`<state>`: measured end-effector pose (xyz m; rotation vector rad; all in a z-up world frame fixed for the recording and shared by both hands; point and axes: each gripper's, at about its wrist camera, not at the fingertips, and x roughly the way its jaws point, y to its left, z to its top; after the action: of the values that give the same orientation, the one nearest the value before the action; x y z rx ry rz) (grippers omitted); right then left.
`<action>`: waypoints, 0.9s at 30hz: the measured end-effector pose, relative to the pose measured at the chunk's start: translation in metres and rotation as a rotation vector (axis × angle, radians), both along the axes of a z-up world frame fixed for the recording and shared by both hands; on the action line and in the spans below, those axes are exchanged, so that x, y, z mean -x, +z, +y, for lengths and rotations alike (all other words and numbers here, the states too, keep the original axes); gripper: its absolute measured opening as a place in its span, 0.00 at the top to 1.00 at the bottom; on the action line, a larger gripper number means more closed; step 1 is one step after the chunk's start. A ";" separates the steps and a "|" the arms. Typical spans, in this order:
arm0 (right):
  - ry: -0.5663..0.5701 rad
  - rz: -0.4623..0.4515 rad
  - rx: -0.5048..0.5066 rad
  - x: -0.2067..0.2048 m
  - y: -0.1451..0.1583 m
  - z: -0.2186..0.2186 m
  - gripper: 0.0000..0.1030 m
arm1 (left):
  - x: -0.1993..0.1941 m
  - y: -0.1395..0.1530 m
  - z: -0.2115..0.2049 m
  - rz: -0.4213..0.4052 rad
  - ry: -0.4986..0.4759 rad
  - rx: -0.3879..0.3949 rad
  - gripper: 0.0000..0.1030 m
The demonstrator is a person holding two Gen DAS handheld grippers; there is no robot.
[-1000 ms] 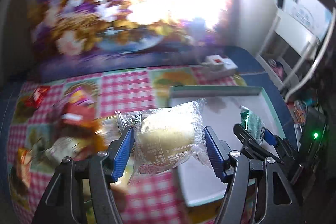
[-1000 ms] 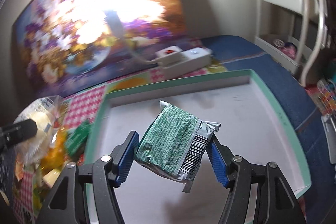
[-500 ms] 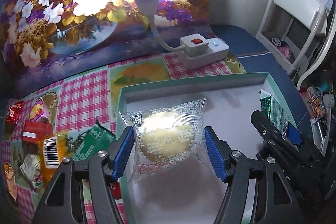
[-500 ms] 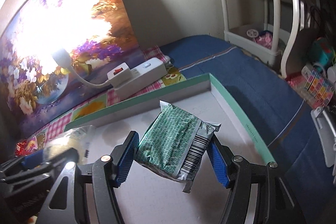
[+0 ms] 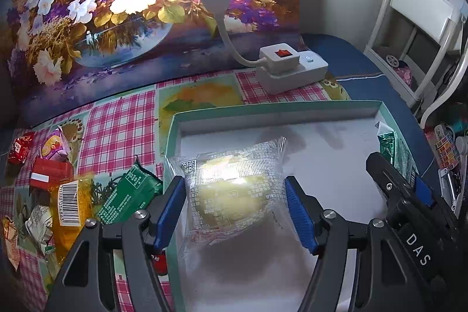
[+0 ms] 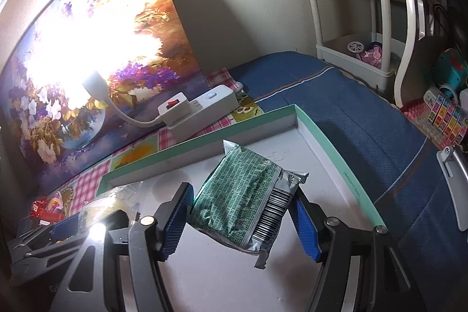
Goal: Organize snacks
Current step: 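Release the green pack with the right gripper while the left releases the bun into the tray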
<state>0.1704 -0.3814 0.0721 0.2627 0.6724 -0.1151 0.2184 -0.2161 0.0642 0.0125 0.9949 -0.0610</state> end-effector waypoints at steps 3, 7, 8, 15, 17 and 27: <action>-0.002 -0.004 -0.009 0.001 0.000 -0.002 0.32 | 0.000 0.000 0.002 0.012 0.011 0.003 0.32; -0.002 -0.003 -0.007 0.002 0.000 -0.002 0.32 | 0.002 0.006 0.002 -0.014 0.001 0.007 0.32; -0.001 -0.003 -0.008 0.002 -0.001 -0.002 0.32 | 0.001 0.007 0.002 -0.017 -0.003 0.009 0.32; -0.002 0.000 -0.008 0.002 -0.001 -0.002 0.30 | 0.001 0.008 0.006 -0.022 0.022 0.013 0.30; 0.003 -0.004 -0.008 0.003 -0.001 -0.002 0.25 | 0.002 0.009 0.010 -0.025 0.037 0.021 0.19; 0.001 -0.036 0.009 0.007 0.002 0.001 0.00 | 0.002 0.008 0.032 -0.039 0.125 0.037 0.03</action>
<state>0.1631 -0.3808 0.0740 0.2549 0.6365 -0.1124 0.2161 -0.1845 0.0727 -0.0819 0.9533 0.0349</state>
